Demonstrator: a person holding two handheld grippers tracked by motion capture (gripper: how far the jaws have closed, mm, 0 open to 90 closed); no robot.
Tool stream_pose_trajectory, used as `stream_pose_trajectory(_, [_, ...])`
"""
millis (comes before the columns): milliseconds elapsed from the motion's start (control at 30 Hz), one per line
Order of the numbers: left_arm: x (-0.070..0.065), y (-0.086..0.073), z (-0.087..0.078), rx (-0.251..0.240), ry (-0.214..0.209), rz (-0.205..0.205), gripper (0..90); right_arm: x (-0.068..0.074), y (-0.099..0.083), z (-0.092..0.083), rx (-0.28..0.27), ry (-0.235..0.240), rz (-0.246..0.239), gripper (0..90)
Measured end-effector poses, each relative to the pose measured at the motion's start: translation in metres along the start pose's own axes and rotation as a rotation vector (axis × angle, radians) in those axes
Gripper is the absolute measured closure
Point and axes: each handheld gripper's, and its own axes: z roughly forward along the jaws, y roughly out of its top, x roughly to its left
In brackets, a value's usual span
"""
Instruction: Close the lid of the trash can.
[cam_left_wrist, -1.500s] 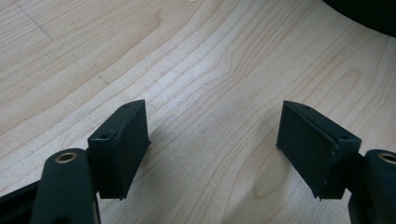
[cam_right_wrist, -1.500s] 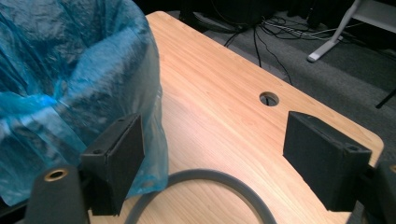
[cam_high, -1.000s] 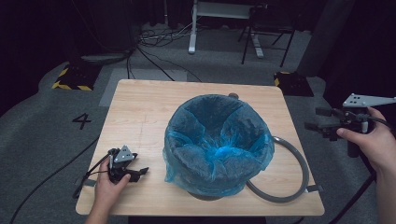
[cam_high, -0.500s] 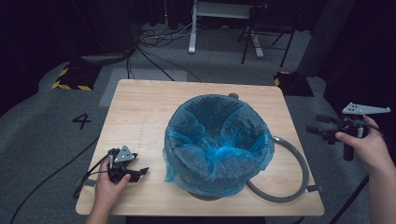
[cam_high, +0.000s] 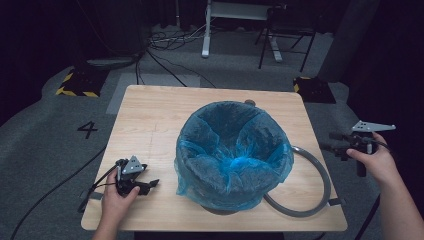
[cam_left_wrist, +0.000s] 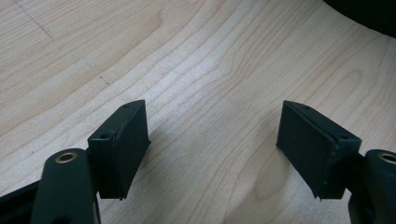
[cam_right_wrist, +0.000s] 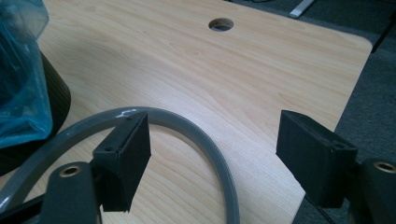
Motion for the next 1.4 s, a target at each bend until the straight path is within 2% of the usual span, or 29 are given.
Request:
stream_pose_trajectory(67, [0.0, 0.0, 0.0, 0.0, 0.0, 0.0, 25.0, -0.003, -0.007, 0.007, -0.011, 0.01, 0.009, 26.6])
stream_pose_trajectory(233, [0.0, 0.0, 0.0, -0.001, -0.001, -0.001, 25.0, -0.008, -0.024, 0.021, 0.008, 0.011, 0.022, 27.7])
stream_pose_trajectory(433, [0.0, 0.0, 0.0, 0.0, -0.001, 0.0, 25.0, -0.013, -0.04, 0.033, 0.035, -0.005, 0.064, 28.9])
stream_pose_trajectory(700, [0.0, 0.0, 0.0, 0.0, 0.0, -0.001, 25.0, -0.017, -0.057, 0.045, 0.054, -0.026, 0.088, 32.4])
stream_pose_trajectory(1100, [0.0, 0.0, 0.0, 0.0, 0.0, 0.0, 25.0, -0.017, -0.077, 0.063, 0.107, -0.039, 0.089, 36.5])
stream_pose_trajectory(1300, [0.0, 0.0, 0.0, 0.0, 0.0, 0.0, 25.0, -0.017, -0.084, 0.067, 0.13, -0.081, 0.04, 40.0])
stream_pose_trajectory(1400, [0.0, 0.0, 0.0, 0.0, 0.0, 0.0, 25.0, -0.016, -0.085, 0.067, 0.122, -0.094, 0.022, 47.2])
